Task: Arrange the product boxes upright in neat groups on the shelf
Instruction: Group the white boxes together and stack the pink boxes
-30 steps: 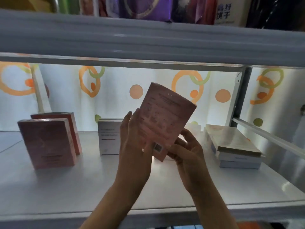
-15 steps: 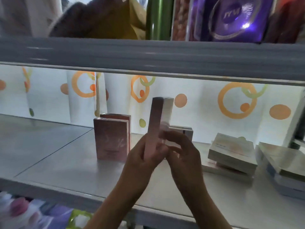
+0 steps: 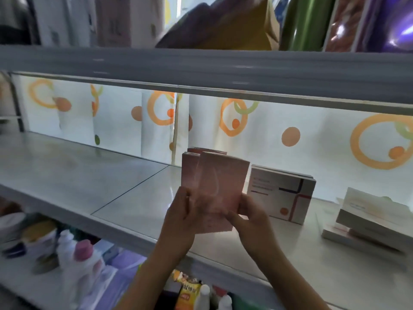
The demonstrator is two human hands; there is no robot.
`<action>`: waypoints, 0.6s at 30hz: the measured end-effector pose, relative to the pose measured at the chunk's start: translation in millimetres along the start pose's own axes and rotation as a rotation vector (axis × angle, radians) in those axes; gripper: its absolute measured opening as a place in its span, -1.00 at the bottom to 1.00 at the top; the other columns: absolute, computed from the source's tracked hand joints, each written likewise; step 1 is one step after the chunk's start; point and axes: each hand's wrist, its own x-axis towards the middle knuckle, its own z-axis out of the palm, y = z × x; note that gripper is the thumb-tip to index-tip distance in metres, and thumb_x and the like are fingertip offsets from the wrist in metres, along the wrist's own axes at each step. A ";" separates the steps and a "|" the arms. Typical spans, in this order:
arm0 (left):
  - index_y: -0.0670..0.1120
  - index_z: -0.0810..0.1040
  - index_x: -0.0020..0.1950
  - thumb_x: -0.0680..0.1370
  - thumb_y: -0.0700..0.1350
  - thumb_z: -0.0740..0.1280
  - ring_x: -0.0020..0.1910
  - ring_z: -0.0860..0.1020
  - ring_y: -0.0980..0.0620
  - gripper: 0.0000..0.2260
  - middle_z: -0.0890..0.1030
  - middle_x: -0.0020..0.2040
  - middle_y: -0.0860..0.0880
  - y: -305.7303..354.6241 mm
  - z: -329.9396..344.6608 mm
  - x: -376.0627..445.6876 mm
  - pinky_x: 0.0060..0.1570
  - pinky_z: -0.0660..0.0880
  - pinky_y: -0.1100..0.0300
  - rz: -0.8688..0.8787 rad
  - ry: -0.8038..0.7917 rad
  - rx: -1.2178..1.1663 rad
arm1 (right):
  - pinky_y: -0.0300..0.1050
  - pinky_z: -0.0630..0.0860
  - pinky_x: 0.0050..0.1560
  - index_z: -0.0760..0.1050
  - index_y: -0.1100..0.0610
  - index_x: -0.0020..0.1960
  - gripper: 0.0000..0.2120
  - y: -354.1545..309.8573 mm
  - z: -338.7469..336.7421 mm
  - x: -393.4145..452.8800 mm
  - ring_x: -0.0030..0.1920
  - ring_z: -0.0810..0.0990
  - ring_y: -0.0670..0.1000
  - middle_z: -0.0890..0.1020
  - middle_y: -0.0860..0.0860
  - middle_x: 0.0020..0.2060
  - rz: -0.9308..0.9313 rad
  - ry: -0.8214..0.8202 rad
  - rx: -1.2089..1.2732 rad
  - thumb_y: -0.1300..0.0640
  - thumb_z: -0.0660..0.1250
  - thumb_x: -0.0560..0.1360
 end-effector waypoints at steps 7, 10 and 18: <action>0.19 0.54 0.09 0.60 0.07 0.22 -0.11 0.58 0.22 -0.86 0.60 -0.06 0.15 -32.6 -21.5 15.1 -0.21 0.45 0.41 -0.022 0.016 0.144 | -0.39 0.52 -0.21 0.52 -0.02 0.15 -0.78 6.8 25.5 3.8 -0.11 0.60 -0.19 0.63 -0.17 -0.08 -0.061 0.145 -0.217 0.08 0.40 0.52; 0.14 0.50 0.20 0.62 0.12 0.14 -0.01 0.54 0.19 -0.76 0.57 -0.01 0.13 -47.2 -19.5 18.9 -0.13 0.44 0.35 -0.011 0.041 0.220 | -0.29 0.54 -0.17 0.50 -0.02 0.19 -0.77 15.3 32.3 8.0 -0.09 0.59 -0.17 0.62 -0.14 -0.08 -0.044 0.109 -0.299 0.07 0.37 0.53; 0.05 0.34 0.36 0.64 0.01 0.18 -0.05 0.59 0.18 -0.71 0.57 0.09 0.14 -48.9 -17.3 37.2 -0.21 0.44 0.51 -0.062 0.042 0.172 | -0.42 0.50 -0.21 0.42 -0.06 0.11 -0.72 17.7 31.7 21.2 -0.15 0.60 -0.19 0.59 -0.19 -0.14 0.004 0.068 -0.322 0.06 0.44 0.47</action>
